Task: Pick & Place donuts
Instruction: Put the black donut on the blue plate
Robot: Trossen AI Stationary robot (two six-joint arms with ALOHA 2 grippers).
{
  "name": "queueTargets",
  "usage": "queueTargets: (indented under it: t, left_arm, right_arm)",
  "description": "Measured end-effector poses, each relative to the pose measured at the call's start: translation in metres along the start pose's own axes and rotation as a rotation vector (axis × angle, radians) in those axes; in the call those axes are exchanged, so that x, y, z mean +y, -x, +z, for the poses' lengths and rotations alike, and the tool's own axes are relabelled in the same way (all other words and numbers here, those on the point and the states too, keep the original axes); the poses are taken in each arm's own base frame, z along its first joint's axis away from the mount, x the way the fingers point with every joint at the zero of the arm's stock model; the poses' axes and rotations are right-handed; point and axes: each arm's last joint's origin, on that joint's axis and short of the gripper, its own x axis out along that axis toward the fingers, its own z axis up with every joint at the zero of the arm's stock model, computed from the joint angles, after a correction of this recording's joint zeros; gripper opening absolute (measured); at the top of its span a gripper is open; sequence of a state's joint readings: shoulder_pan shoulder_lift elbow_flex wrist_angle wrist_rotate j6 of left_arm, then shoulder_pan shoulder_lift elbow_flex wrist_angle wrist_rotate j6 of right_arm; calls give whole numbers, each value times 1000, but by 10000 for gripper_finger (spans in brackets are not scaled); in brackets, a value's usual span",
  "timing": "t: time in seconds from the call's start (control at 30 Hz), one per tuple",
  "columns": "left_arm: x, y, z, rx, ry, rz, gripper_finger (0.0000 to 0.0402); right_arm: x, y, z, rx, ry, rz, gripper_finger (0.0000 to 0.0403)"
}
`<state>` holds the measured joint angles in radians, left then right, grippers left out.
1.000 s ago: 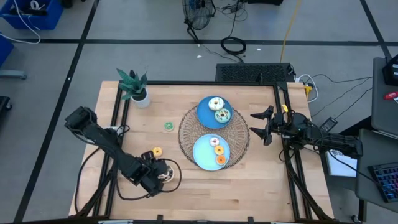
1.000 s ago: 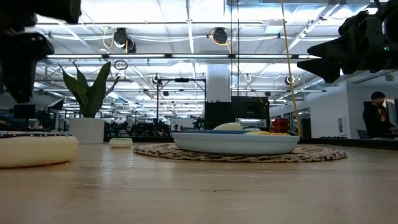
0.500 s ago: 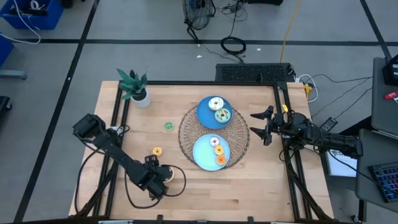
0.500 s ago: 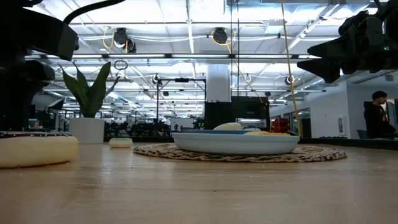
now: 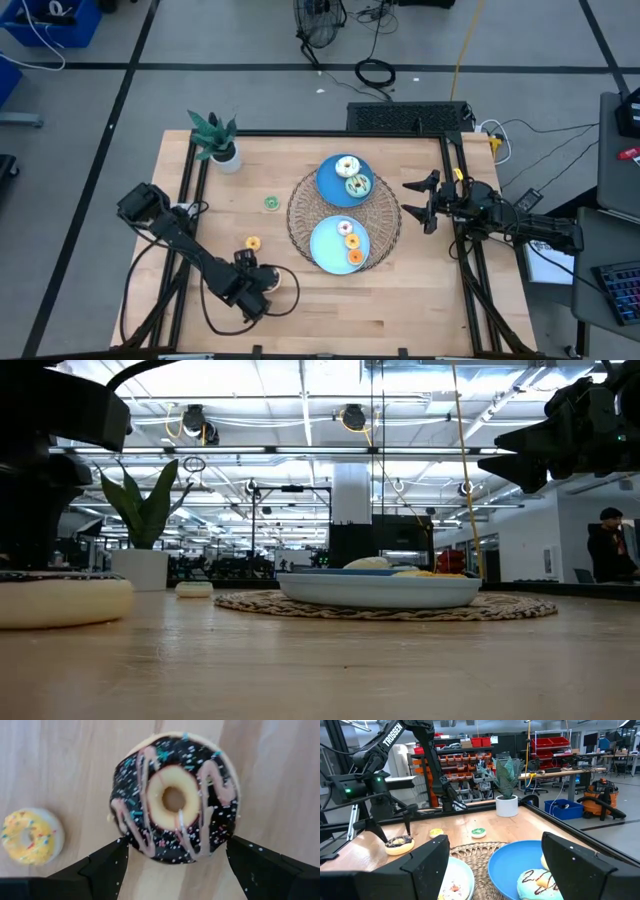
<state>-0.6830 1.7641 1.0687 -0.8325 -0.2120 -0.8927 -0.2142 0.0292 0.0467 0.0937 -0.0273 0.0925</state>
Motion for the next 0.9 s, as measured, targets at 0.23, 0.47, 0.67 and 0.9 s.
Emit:
queueTargets:
  t: [0.23,0.47,0.67,0.9]
  left_arm:
    - [-7,1,7,-83,-22,-61,320]
    - [-7,1,7,-85,-14,-63,304]
    - [-6,0,8,-82,73,-64,306]
    - [0,-2,15,-84,185,-58,339]
  right_arm:
    - [0,0,0,0,0,0,304]
    - [0,0,0,0,0,0,304]
    - [0,0,0,0,0,0,304]
    - [0,0,0,0,0,0,304]
